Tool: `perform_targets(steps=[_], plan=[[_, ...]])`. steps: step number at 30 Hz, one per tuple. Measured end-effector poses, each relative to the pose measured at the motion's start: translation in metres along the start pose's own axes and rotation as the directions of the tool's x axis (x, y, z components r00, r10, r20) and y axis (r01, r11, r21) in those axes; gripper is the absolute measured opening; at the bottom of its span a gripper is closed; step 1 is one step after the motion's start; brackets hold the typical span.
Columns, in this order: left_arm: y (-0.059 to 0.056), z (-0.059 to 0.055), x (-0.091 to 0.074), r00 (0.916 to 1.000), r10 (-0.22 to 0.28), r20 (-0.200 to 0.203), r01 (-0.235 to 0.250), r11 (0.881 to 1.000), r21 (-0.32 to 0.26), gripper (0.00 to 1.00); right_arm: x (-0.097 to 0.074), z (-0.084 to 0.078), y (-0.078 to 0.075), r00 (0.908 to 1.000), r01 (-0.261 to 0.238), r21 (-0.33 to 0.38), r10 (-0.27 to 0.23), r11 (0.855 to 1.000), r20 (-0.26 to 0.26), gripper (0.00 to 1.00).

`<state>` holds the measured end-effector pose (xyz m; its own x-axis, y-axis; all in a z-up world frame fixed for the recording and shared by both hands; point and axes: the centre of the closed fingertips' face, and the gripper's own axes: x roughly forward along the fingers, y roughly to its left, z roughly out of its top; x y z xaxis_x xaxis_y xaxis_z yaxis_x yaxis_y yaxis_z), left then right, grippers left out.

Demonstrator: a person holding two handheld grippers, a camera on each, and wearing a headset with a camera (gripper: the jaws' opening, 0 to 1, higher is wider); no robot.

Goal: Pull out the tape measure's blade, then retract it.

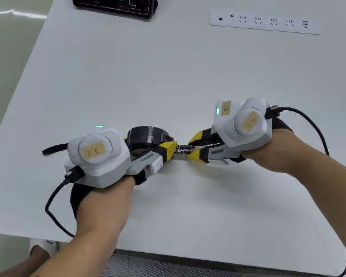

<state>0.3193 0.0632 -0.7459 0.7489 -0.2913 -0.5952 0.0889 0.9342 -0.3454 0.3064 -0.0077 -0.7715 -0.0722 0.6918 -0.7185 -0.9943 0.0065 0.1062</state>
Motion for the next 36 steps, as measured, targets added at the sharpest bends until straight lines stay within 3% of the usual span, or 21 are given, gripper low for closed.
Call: perform_targets(steps=[21, 36], plan=[[0.000, -0.001, 0.001, 1.0000, 0.001, -0.004, -0.001, 1.000, 0.007, 0.57, 0.017, 0.015, 0.002, 0.9995, -0.011, -0.006, 0.011, 1.000, 0.029, 0.11], [0.000, -0.001, 0.003, 1.0000, 0.002, 0.005, -0.002, 0.999, 0.033, 0.59, 0.017, 0.014, 0.005, 0.9994, -0.010, 0.010, 0.010, 1.000, 0.032, 0.14]])
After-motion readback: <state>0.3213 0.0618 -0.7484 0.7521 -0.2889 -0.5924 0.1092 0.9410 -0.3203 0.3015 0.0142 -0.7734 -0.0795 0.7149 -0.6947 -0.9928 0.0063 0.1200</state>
